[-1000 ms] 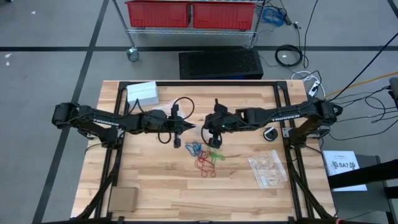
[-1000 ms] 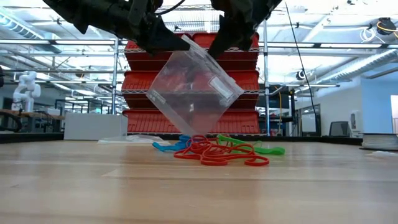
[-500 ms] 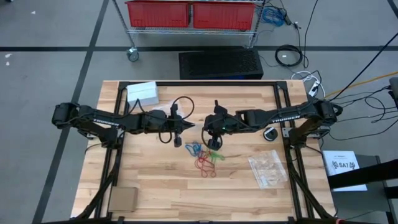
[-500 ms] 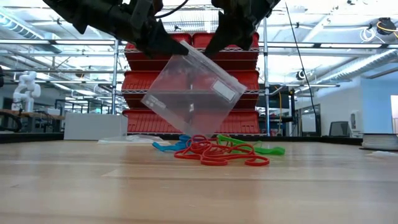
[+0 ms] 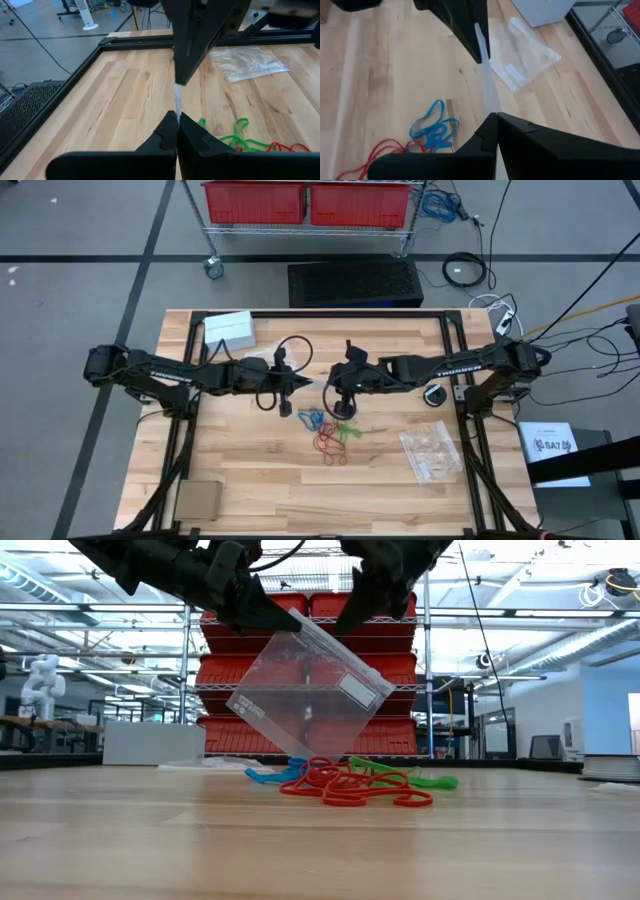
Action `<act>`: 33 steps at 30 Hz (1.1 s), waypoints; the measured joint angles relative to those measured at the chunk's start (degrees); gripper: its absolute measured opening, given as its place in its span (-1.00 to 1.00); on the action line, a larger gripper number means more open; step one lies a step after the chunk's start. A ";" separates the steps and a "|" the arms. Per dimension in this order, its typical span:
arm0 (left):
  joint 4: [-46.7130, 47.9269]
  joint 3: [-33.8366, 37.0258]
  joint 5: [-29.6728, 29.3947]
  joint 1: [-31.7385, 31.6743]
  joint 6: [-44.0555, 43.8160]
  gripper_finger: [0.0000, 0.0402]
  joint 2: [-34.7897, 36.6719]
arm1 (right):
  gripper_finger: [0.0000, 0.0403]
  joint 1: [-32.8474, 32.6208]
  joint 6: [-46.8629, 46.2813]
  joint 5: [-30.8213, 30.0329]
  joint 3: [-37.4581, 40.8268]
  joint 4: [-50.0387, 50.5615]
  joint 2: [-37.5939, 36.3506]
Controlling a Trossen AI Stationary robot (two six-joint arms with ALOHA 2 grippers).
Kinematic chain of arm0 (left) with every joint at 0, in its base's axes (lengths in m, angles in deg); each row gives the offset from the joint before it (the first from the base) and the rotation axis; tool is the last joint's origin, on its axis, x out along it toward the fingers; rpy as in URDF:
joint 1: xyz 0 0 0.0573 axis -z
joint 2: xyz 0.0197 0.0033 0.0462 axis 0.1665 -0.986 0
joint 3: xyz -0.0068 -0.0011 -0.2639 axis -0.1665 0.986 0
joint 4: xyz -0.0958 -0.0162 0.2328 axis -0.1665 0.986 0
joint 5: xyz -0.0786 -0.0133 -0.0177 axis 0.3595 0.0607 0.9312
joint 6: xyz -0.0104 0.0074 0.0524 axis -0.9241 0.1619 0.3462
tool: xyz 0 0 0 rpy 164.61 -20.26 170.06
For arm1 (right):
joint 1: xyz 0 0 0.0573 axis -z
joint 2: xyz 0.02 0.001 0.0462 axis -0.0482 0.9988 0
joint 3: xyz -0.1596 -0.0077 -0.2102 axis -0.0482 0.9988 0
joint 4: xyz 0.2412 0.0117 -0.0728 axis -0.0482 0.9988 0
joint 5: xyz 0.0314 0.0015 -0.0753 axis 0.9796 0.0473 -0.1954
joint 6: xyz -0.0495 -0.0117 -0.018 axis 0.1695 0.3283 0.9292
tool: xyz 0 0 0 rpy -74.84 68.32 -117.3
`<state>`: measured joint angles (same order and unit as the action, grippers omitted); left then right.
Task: Sort rubber bands
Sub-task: Open the top right transparent zip lock bag
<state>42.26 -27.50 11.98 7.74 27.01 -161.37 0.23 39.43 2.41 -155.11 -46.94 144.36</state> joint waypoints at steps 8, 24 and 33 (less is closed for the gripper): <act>0.04 0.00 0.00 0.00 0.04 -1.00 0.00 | -1.00 0.60 0.88 0.01 0.00 0.04 2.49; 0.74 0.00 -0.02 0.00 0.15 -1.00 0.00 | -1.00 0.56 -0.77 2.94 0.00 -2.55 2.64; 2.20 0.00 -0.02 -0.01 0.14 -1.00 -0.02 | -0.64 0.56 -1.10 2.98 0.00 -1.13 1.24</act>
<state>44.46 -27.50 11.96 7.72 27.15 -161.39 0.79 38.33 5.39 -155.11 -48.08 145.60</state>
